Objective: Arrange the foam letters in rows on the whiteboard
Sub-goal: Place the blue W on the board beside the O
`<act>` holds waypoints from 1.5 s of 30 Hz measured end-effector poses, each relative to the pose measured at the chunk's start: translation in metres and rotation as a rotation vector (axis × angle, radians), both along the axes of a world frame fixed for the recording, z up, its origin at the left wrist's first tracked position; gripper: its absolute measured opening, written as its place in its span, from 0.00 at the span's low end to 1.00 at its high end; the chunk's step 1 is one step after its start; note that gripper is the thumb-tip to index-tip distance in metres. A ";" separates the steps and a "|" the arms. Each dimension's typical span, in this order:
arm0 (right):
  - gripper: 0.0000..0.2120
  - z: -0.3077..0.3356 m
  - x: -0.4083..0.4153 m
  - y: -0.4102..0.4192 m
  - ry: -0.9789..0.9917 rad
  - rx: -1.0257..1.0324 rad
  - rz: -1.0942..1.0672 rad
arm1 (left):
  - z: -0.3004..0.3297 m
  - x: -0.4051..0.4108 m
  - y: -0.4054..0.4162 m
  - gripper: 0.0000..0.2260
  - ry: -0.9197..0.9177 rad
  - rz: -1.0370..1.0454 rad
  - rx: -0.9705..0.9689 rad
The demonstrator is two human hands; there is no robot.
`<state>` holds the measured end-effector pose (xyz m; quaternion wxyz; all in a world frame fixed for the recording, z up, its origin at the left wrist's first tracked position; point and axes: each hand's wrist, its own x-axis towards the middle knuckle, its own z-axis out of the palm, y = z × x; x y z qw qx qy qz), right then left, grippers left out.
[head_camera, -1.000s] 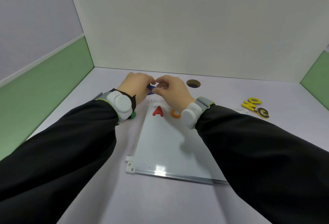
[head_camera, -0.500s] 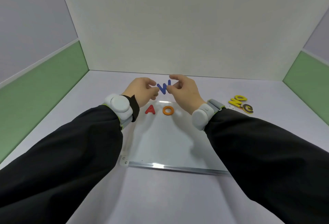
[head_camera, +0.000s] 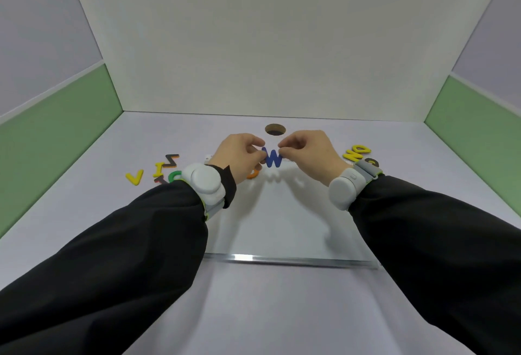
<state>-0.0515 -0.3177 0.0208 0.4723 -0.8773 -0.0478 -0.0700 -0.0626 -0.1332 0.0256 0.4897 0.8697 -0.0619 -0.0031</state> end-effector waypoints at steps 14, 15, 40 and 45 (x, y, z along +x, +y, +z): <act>0.04 -0.020 0.005 -0.011 0.042 -0.097 -0.043 | -0.029 -0.047 -0.030 0.17 -0.266 -0.104 0.826; 0.04 -0.021 0.005 -0.010 0.049 -0.101 -0.041 | -0.031 -0.051 -0.032 0.17 -0.263 -0.104 0.877; 0.05 -0.028 0.009 -0.005 0.106 -0.250 -0.040 | -0.038 -0.060 -0.041 0.26 -0.140 -0.053 0.892; 0.06 -0.027 0.007 -0.005 0.107 -0.254 -0.031 | -0.036 -0.058 -0.043 0.24 -0.110 -0.058 0.918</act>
